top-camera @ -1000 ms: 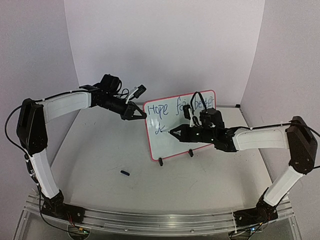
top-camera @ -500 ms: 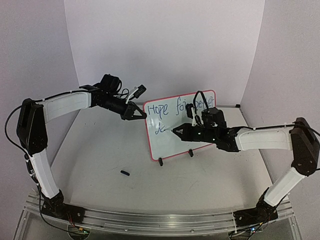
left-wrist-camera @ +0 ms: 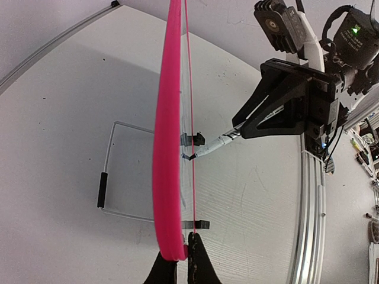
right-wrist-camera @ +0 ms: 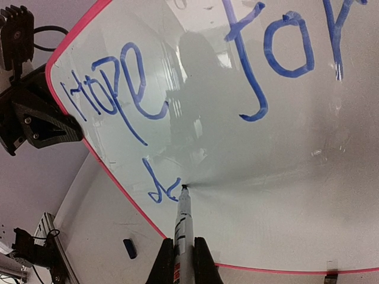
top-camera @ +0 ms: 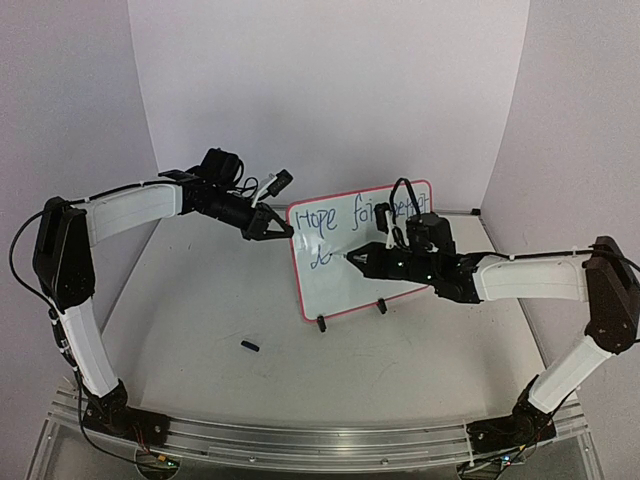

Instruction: Write a sentence on the whiteboard

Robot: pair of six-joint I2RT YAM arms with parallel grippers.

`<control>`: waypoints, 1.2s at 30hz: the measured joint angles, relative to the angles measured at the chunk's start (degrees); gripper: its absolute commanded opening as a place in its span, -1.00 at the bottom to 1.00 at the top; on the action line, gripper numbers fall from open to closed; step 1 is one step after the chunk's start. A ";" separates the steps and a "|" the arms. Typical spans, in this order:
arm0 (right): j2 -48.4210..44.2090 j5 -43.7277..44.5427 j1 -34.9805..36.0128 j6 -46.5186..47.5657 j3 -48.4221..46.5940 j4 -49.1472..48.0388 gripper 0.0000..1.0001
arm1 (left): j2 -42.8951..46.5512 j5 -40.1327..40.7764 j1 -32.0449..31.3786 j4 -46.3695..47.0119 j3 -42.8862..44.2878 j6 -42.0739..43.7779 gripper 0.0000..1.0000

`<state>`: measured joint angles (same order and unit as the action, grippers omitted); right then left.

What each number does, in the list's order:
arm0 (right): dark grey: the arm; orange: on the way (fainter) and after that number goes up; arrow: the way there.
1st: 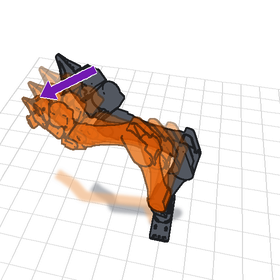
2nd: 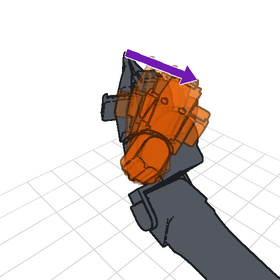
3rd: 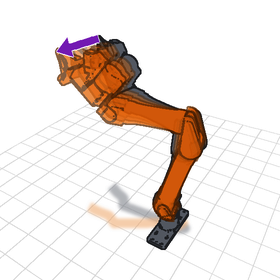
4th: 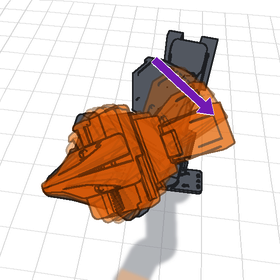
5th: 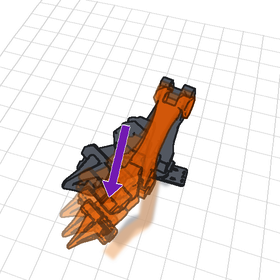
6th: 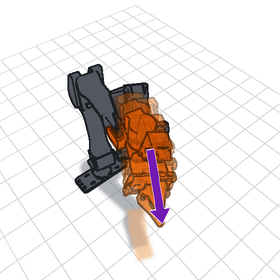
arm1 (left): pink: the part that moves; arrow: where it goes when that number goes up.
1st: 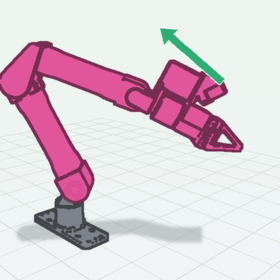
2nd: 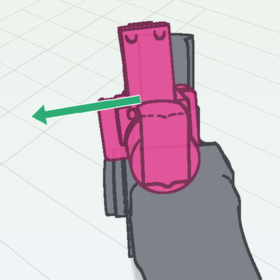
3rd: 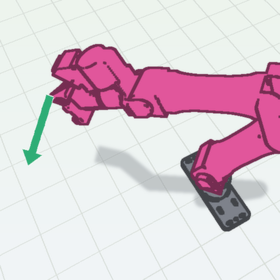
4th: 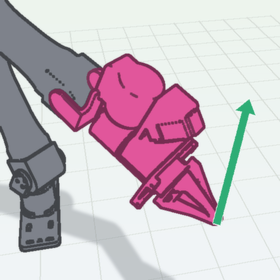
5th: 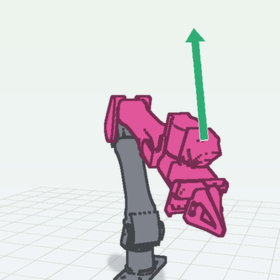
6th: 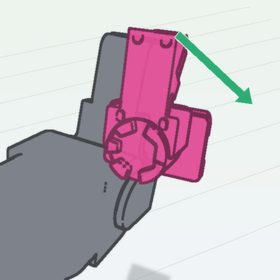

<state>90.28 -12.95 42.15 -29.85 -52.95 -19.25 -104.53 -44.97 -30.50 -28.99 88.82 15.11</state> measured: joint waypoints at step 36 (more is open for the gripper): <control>-3.89 0.31 -0.02 -1.43 2.47 -0.60 -1.00 | 0.02 -0.02 -0.11 0.00 0.00 0.09 -1.00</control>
<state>86.39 -12.64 42.13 -31.27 -50.48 -19.86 -104.51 -44.99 -30.61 -28.99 88.82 15.20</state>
